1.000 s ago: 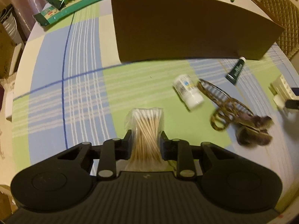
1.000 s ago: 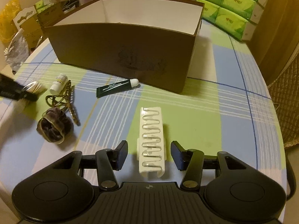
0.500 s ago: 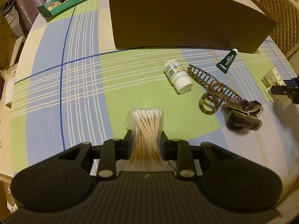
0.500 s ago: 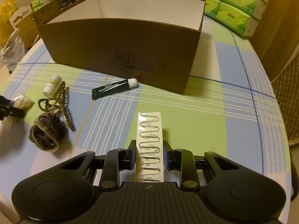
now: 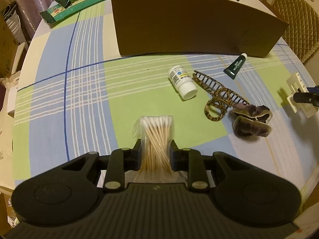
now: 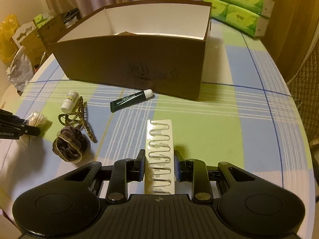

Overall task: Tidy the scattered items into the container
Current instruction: 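Carry the white holder and cotton swab bag over the brown box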

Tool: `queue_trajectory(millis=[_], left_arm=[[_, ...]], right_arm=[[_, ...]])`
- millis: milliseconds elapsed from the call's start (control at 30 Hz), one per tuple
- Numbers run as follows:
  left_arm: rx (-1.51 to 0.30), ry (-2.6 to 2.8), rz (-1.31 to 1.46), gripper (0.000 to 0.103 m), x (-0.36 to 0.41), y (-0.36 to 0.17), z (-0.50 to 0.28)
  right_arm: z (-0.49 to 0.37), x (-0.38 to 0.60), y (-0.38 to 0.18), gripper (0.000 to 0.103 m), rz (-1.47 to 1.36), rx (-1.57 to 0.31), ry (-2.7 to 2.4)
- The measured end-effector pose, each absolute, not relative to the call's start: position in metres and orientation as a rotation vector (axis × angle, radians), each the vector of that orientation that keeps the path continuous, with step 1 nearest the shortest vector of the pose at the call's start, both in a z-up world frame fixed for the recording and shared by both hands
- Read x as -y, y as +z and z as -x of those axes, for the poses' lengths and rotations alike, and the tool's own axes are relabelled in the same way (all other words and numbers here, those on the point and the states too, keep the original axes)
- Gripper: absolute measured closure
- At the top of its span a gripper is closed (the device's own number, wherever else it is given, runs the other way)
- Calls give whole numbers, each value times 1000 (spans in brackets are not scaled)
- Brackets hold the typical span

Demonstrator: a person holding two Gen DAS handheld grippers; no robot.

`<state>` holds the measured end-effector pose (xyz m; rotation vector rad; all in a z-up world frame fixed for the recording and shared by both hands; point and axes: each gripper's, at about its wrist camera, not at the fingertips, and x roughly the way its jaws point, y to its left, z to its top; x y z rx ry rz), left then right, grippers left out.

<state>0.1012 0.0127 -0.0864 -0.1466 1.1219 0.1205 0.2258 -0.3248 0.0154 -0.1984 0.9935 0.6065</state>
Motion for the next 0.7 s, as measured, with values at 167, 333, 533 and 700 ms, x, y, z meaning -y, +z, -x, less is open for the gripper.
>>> queue_trajectory(millis=[167,333,533,700], left_arm=[[-1106,120,145,81,-11,-81,-99],[-1090,119,143,81,-8,-75,-95],[-1066,116,143,81,-7,-66,-93],[-1033,106,152,81,-8,-53,-93]], right_arm=[[-220,326,17,78,195,-989,609],[-216,327,19,78,191,-987,616],[-211,324,22,78,174,-988,639],[-206,316,27,78,145,-983,680]])
